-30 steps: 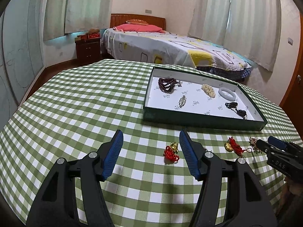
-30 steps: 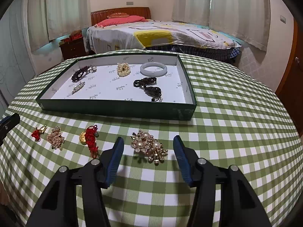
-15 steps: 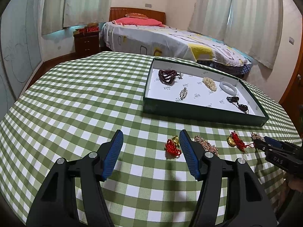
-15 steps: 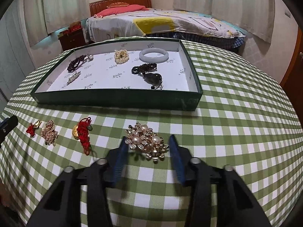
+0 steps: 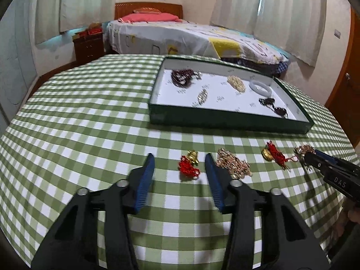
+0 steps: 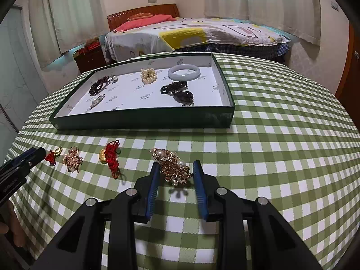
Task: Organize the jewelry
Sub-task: 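Grasp the gold pearl brooch with the right tool while the left tool grasps the red tassel charm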
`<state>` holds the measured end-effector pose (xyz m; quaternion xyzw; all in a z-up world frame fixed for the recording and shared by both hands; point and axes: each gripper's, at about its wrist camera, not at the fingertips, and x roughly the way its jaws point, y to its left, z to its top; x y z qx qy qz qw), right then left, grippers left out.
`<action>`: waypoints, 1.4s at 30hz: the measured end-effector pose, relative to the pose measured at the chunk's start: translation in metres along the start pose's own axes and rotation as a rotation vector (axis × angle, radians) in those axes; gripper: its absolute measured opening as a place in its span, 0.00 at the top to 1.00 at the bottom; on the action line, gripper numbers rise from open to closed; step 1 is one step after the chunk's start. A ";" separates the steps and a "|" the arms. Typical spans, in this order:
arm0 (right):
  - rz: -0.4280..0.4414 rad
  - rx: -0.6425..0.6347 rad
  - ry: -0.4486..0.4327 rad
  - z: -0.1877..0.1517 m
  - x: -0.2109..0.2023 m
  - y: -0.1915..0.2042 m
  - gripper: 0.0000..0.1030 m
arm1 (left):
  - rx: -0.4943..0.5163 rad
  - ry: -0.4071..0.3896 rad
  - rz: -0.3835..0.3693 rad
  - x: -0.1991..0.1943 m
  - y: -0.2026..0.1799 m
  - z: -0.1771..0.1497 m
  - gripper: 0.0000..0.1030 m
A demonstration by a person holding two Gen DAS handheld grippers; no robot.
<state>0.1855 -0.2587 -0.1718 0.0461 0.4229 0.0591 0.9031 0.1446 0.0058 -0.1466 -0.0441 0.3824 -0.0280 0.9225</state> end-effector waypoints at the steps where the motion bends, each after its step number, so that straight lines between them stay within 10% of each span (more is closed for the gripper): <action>1: 0.002 0.002 -0.001 0.000 0.000 0.000 0.70 | 0.008 0.018 -0.008 0.004 -0.002 0.000 0.69; 18: 0.015 0.005 0.002 -0.002 0.001 0.001 0.70 | -0.012 0.094 -0.057 0.021 0.000 -0.002 0.91; 42: 0.015 0.017 -0.064 0.000 -0.012 -0.002 0.75 | 0.001 -0.009 -0.040 -0.003 0.000 0.008 0.92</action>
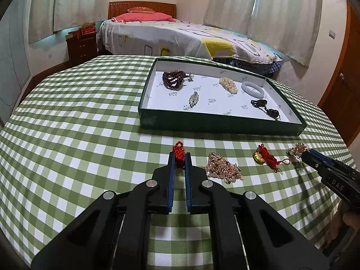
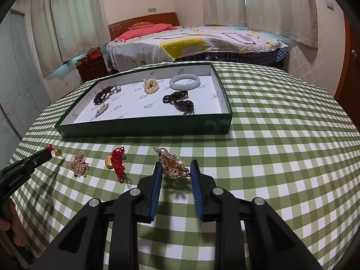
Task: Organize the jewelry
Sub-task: 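Grasp the gold pearl brooch with the right tool while the left tool grasps the red tassel charm, then lift the brooch and red charm and carry both over the green box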
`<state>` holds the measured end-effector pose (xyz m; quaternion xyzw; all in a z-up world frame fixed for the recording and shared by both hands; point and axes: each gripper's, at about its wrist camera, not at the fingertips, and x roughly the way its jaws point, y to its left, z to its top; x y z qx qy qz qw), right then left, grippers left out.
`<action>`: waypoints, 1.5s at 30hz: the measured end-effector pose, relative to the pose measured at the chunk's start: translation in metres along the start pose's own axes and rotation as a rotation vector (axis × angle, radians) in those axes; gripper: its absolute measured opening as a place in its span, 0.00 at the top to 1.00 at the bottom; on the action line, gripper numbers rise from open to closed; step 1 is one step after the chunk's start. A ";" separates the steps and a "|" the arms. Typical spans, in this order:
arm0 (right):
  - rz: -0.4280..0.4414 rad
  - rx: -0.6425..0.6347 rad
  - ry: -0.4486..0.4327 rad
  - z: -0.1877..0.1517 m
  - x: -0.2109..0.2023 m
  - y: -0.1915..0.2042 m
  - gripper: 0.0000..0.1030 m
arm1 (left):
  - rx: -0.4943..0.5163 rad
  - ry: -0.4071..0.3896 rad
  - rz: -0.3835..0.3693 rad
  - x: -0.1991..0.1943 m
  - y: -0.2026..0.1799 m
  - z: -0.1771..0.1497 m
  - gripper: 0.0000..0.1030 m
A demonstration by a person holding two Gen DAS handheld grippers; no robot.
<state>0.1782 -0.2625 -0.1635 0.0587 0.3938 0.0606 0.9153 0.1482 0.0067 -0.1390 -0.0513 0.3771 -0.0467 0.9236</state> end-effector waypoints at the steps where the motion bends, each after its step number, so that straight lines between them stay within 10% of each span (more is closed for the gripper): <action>1: 0.000 0.000 -0.002 0.001 0.000 0.000 0.75 | -0.001 0.000 0.000 0.000 0.000 0.000 0.92; 45: 0.007 -0.029 -0.176 0.040 -0.043 0.012 0.75 | 0.019 -0.132 -0.061 -0.037 -0.022 0.042 0.92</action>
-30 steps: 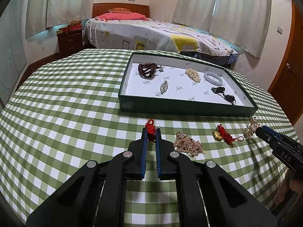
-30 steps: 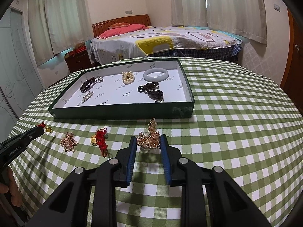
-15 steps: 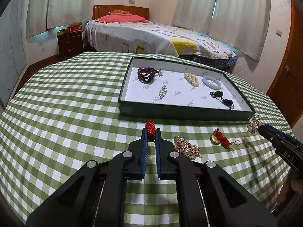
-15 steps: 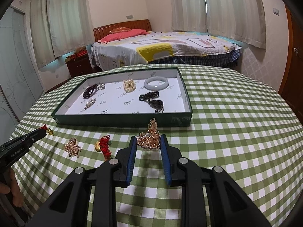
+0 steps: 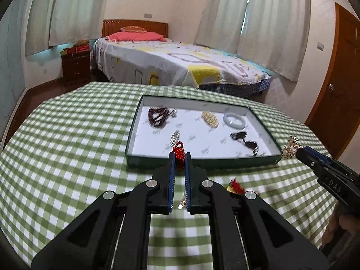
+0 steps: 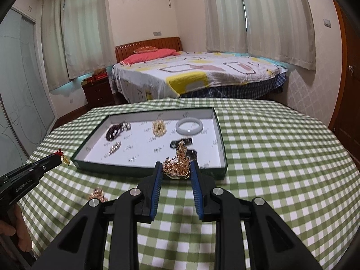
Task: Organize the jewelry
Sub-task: 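Lift the brooch and red charm and carry both over the green box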
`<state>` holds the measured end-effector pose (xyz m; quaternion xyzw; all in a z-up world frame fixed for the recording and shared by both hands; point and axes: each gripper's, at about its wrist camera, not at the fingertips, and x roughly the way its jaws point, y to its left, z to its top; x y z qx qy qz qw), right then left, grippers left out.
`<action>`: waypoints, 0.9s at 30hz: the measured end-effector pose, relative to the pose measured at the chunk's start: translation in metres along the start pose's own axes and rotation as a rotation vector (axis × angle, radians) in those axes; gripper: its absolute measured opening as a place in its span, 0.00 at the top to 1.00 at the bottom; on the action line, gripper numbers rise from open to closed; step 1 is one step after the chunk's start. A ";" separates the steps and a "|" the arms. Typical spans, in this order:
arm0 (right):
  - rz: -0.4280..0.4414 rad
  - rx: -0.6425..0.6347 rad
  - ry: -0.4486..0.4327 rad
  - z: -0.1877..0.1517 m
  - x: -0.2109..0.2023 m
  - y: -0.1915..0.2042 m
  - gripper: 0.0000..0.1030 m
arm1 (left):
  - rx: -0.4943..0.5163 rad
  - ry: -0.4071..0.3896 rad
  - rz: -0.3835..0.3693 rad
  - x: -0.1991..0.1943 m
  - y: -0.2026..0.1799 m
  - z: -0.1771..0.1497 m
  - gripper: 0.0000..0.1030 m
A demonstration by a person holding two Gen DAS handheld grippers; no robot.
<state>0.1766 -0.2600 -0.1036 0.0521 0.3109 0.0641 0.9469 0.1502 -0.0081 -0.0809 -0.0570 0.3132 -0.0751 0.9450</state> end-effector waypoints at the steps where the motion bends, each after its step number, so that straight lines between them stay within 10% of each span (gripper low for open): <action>1: 0.000 -0.003 -0.010 0.004 0.000 0.001 0.75 | 0.005 -0.010 -0.006 0.000 -0.003 0.006 0.92; 27: -0.022 -0.034 -0.087 0.067 0.065 -0.011 0.75 | 0.066 -0.078 -0.048 0.098 -0.047 0.080 0.92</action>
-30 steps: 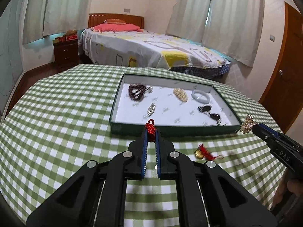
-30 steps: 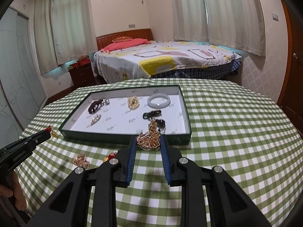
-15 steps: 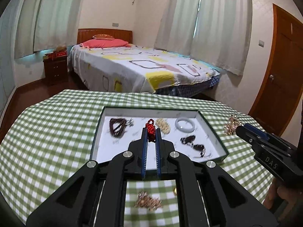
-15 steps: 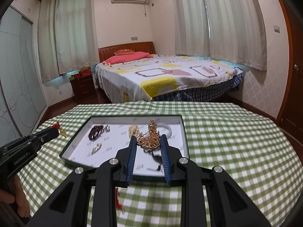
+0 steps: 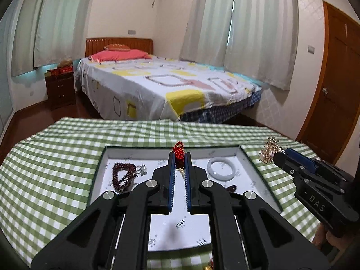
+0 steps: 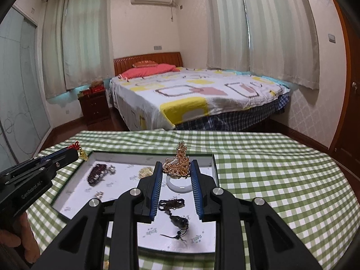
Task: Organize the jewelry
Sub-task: 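Lift the brooch and red charm and carry both over the green box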
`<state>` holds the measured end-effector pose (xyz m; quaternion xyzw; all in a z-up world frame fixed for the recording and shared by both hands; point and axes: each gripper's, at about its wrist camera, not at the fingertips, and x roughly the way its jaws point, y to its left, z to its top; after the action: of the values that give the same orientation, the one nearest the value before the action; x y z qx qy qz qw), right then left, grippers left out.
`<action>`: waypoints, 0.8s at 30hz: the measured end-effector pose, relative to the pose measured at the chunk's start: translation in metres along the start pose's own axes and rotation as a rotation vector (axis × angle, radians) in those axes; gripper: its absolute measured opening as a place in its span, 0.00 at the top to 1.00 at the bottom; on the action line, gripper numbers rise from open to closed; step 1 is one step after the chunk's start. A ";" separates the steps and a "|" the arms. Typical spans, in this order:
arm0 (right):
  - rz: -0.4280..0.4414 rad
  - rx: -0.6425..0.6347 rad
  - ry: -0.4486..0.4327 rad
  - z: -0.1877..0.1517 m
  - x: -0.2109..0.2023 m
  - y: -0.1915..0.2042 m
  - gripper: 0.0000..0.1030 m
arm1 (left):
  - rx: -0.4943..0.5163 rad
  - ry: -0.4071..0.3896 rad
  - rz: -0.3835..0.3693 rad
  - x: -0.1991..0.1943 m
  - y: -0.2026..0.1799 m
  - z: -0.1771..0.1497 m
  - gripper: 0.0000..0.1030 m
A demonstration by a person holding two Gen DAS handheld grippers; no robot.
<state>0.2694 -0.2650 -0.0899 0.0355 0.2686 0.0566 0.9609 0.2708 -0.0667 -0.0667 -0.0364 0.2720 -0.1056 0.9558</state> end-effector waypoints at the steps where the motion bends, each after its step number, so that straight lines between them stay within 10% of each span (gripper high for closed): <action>1: -0.004 0.000 0.014 -0.003 0.008 -0.002 0.75 | -0.001 0.013 0.003 0.007 0.002 -0.002 0.92; 24: -0.025 0.007 0.226 -0.032 0.075 -0.018 0.74 | -0.023 0.265 0.050 0.085 0.013 -0.039 0.92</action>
<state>0.3178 -0.2722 -0.1575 0.0287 0.3760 0.0473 0.9250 0.3233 -0.0731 -0.1448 -0.0262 0.3980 -0.0827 0.9133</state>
